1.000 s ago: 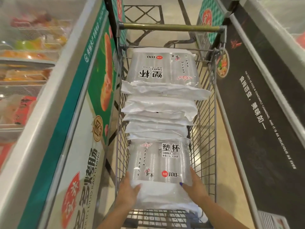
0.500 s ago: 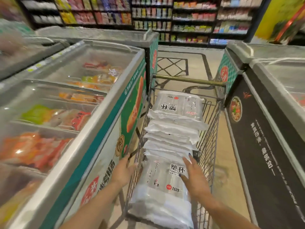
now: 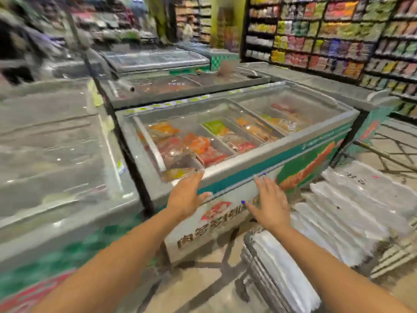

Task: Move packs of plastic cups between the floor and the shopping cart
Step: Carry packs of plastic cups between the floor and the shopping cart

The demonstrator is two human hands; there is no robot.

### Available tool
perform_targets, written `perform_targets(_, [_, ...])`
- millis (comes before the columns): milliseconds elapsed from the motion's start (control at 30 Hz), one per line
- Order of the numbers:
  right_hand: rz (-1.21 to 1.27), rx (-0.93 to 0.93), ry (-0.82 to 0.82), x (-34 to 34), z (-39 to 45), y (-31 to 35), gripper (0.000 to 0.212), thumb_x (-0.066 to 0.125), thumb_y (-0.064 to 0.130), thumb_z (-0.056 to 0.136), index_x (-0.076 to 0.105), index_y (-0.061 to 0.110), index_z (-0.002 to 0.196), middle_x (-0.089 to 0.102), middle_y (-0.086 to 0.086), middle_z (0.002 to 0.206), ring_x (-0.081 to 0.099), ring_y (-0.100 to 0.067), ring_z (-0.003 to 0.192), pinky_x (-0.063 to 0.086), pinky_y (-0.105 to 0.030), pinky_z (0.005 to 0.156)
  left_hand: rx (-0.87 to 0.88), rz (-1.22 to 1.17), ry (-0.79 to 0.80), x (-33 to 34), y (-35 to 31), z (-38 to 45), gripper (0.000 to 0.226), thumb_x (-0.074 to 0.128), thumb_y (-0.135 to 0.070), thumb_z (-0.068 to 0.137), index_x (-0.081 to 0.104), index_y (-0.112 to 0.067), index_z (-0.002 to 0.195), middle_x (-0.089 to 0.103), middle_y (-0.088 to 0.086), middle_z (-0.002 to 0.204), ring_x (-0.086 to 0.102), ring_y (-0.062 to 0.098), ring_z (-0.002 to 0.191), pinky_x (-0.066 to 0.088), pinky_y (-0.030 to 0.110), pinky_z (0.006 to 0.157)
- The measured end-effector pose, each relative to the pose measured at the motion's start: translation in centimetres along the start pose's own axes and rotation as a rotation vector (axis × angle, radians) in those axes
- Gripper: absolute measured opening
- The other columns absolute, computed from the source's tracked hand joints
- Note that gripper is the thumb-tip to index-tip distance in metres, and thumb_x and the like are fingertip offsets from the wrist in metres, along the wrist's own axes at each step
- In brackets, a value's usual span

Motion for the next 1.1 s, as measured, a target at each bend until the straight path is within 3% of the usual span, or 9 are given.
perform_targets(200, [0.09,-0.473,0.084,2.7,-2.8,25.2,0.082,0.045,0.067,0.09,0.012,0.029,0.156,0.01,0.001,0.164,0.01,-0.024,0.15,0.011,-0.043,0.12,-0.371,0.278,-0.24,-12.7,14.7,-17.0,0.078,0.05,-0.054,0.093,0.013,-0.023,0.154,0.017,0.004,0.161,0.023,0.026,0.145,0.025,0.042,0.116])
perform_targets(367, [0.166,-0.843,0.138,4.9,-11.0,46.1,0.095,0.024,0.08,0.074,0.017,0.03,0.155,0.017,0.002,0.162,0.018,-0.026,0.148,0.018,-0.047,0.119,-0.72,0.396,-0.311,-20.8,26.7,-35.9,0.079,0.049,-0.059,0.091,0.013,-0.026,0.154,0.021,0.005,0.16,0.027,0.028,0.143,0.031,0.044,0.112])
perform_targets(567, [0.255,-1.177,0.252,9.2,-25.3,67.5,0.088,0.037,0.076,0.084,0.014,0.03,0.155,0.015,0.0,0.163,0.013,-0.024,0.15,0.014,-0.044,0.12,-1.096,0.454,-0.332,-26.8,36.1,-61.0,0.08,0.047,-0.062,0.09,0.015,-0.025,0.153,0.02,0.005,0.16,0.029,0.029,0.142,0.032,0.044,0.112])
perform_targets(700, [0.291,-1.342,0.335,11.7,-35.2,77.7,0.093,0.029,0.077,0.077,0.016,0.028,0.155,0.014,0.0,0.164,0.014,-0.025,0.15,0.017,-0.047,0.12,-1.322,0.48,-0.38,-29.2,39.4,-75.2,0.082,0.046,-0.064,0.09,0.015,-0.025,0.154,0.022,0.005,0.16,0.033,0.029,0.14,0.032,0.044,0.112])
perform_targets(833, [0.295,-1.468,0.373,14.1,-43.2,85.6,0.088,0.036,0.075,0.082,0.015,0.031,0.155,0.013,0.002,0.164,0.015,-0.026,0.149,0.016,-0.048,0.12,-1.534,0.486,-0.42,-30.4,41.4,-86.0,0.081,0.049,-0.063,0.089,0.015,-0.028,0.153,0.023,0.002,0.16,0.03,0.027,0.142,0.03,0.044,0.113])
perform_targets(1100, [0.313,-1.666,0.489,19.2,-52.8,98.3,0.083,0.048,0.064,0.09,0.006,0.036,0.155,0.009,0.006,0.164,0.005,-0.022,0.151,0.009,-0.044,0.121,-1.812,0.399,-0.455,-29.3,46.0,-97.7,0.085,0.051,-0.062,0.089,0.011,-0.027,0.155,0.016,0.001,0.162,0.023,0.025,0.146,0.025,0.042,0.118])
Point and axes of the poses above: each hand's wrist, its own z-axis towards the middle knuckle, its own x-axis out of the palm, y = z × x, the point moved 4 cm from there along z, towards the middle knuckle
